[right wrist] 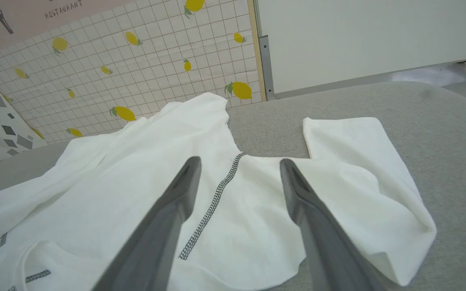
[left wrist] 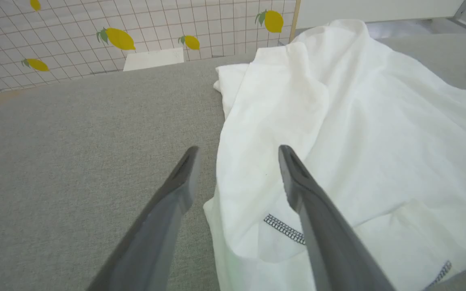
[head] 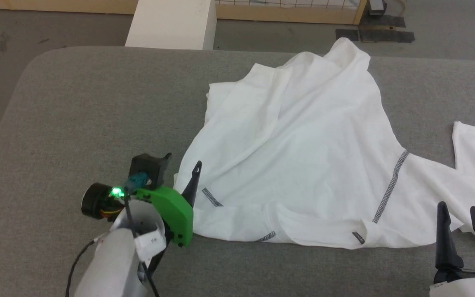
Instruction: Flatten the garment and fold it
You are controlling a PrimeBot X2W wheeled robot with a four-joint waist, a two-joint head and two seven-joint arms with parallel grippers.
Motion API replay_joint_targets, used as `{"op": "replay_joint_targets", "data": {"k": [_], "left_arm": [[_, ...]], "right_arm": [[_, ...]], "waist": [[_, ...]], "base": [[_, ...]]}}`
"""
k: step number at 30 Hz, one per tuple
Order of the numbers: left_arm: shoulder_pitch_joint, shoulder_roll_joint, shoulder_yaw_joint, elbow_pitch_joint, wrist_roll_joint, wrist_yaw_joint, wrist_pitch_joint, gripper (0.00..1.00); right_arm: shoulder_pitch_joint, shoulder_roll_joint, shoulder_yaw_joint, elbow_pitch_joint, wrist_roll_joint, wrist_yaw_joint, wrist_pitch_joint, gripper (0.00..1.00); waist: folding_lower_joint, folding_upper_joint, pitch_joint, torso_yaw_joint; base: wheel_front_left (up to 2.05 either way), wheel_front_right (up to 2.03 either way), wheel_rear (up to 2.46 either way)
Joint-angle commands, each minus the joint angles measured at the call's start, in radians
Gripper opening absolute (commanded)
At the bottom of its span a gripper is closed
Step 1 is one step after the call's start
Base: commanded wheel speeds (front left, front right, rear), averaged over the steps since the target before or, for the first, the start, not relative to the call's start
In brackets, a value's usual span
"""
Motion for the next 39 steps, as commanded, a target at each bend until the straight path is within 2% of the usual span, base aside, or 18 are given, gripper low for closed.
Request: {"op": "replay_joint_targets", "data": {"k": [1,6,12,13,14,15,23,26,28,33,35,39], "left_arm": [[-0.041,0.014,-0.008,0.037,0.006,-0.009,0.043,1.0],[-0.126,0.026,-0.007,0.167,0.005,-0.007,0.123,1.0],[-0.18,0.026,-0.009,0.282,0.005,-0.004,0.108,1.0],[-0.185,0.024,-0.011,0.297,0.003,-0.007,0.1,0.91],[-0.19,0.021,-0.013,0.304,-0.001,-0.01,0.089,0.42],[-0.194,0.015,-0.014,0.311,-0.007,-0.013,0.072,0.0],[-0.212,-0.005,-0.024,0.332,-0.035,-0.026,-0.007,0.0],[-0.211,-0.007,-0.009,0.311,-0.051,-0.021,-0.04,0.0],[-0.2,-0.009,0.023,0.278,-0.072,-0.001,-0.079,0.0],[-0.084,-0.015,0.15,0.135,-0.143,0.087,-0.197,0.0],[0.188,-0.063,0.3,-0.051,-0.229,0.193,-0.361,0.0],[0.35,-0.099,0.338,-0.074,-0.29,0.241,-0.406,0.0]], "right_arm": [[-0.019,0.0,0.006,-0.005,-0.005,-0.001,0.004,1.0],[-0.025,0.0,0.022,-0.008,0.0,-0.001,0.007,1.0],[-0.037,0.0,0.018,-0.002,-0.003,-0.001,0.007,1.0],[-0.039,0.0,0.016,0.0,-0.004,-0.001,0.007,1.0],[-0.04,0.0,0.015,0.0,-0.005,-0.001,0.007,1.0],[-0.041,0.0,0.013,0.001,-0.005,-0.001,0.007,1.0],[-0.035,0.0,0.006,0.011,0.002,-0.001,0.008,1.0],[-0.032,0.0,0.008,0.014,0.005,-0.001,0.009,1.0],[-0.029,0.0,0.01,0.018,0.006,-0.001,0.009,1.0],[-0.019,0.0,0.01,0.024,0.011,-0.001,0.007,1.0],[-0.005,0.0,0.003,0.032,0.021,-0.001,0.0,1.0],[-0.003,0.0,0.001,0.034,0.021,-0.001,-0.002,1.0]], "waist": [[0.0001,0.0,0.019,-0.014],[0.0001,0.0,0.039,-0.038],[0.0001,0.0,0.049,-0.055],[0.0001,0.0,0.05,-0.056],[0.0001,0.0,0.051,-0.056],[0.0001,0.0,0.051,-0.055],[0.0001,0.0,0.018,-0.024],[0.0001,0.0,0.002,-0.01],[0.0001,0.0,-0.011,-0.004],[0.0001,0.0,-0.03,0.002],[0.0001,0.0,-0.027,-0.002],[0.0001,0.0,-0.019,-0.002]], "base": [[0.0,0.0,0.0],[0.0,0.0,0.0],[0.0,0.0,0.0],[0.0,0.0,0.0],[0.0,0.0,0.0],[0.0,0.0,0.0],[0.0,0.0,0.0],[0.0,0.0,0.0],[0.0,0.0,0.0],[0.0,0.0,0.0],[0.0,0.0,0.0],[0.0,0.0,0.0]]}}
